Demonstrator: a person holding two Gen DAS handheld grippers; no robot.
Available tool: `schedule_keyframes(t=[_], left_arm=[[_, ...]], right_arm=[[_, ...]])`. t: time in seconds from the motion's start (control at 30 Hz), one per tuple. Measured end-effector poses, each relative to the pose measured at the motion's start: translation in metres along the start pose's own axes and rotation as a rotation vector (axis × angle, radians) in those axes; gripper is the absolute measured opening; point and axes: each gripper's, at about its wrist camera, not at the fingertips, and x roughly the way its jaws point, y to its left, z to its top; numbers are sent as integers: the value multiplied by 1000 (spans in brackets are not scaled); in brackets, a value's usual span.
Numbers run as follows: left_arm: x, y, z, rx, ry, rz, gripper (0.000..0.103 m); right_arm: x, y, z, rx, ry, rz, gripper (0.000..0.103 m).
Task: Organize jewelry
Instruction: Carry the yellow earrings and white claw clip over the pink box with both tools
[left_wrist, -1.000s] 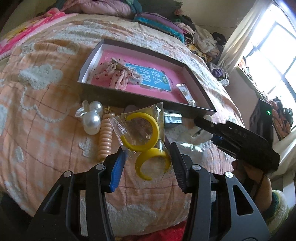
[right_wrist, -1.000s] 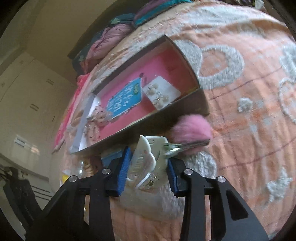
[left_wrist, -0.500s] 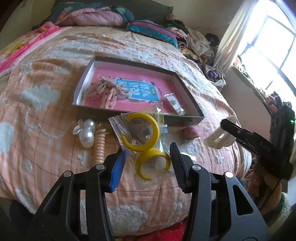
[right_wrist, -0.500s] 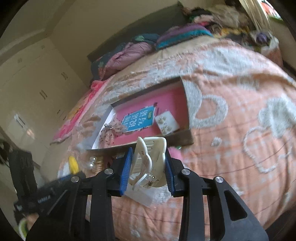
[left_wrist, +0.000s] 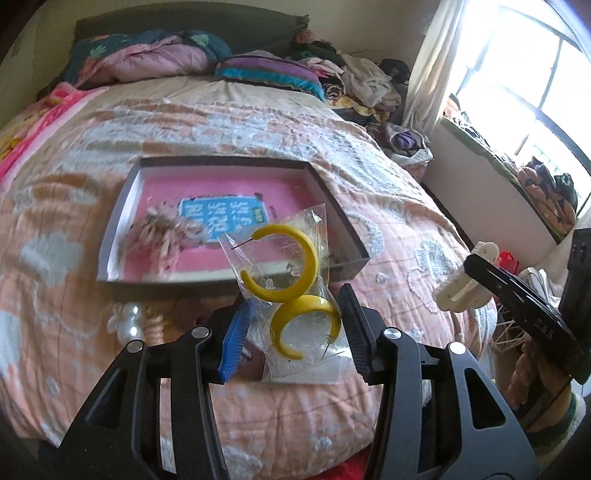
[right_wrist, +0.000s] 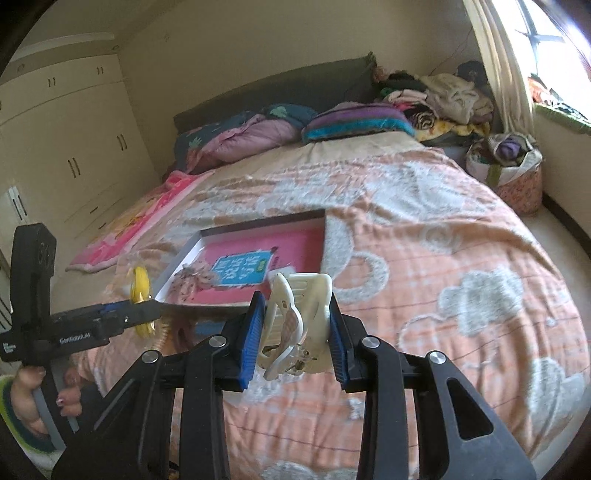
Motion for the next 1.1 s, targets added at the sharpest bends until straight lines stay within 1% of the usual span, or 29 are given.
schedule_keyframes(t=[0.27, 0.57, 0.8, 0.93, 1.1], left_arm=[[12, -13, 29, 35, -17, -4, 39], [17, -5, 63, 41, -51, 13, 39], [34, 10, 78, 20, -38, 45, 39], [50, 20, 78, 7, -11, 52, 39], [71, 28, 75, 1, 26, 54, 39]], right_arm=[[-11, -14, 17, -10, -45, -34, 31], [-12, -14, 37, -38, -70, -41, 31], [7, 2, 57, -67, -45, 6, 31], [23, 14, 66, -95, -29, 11, 31], [53, 25, 74, -123, 14, 28, 31]])
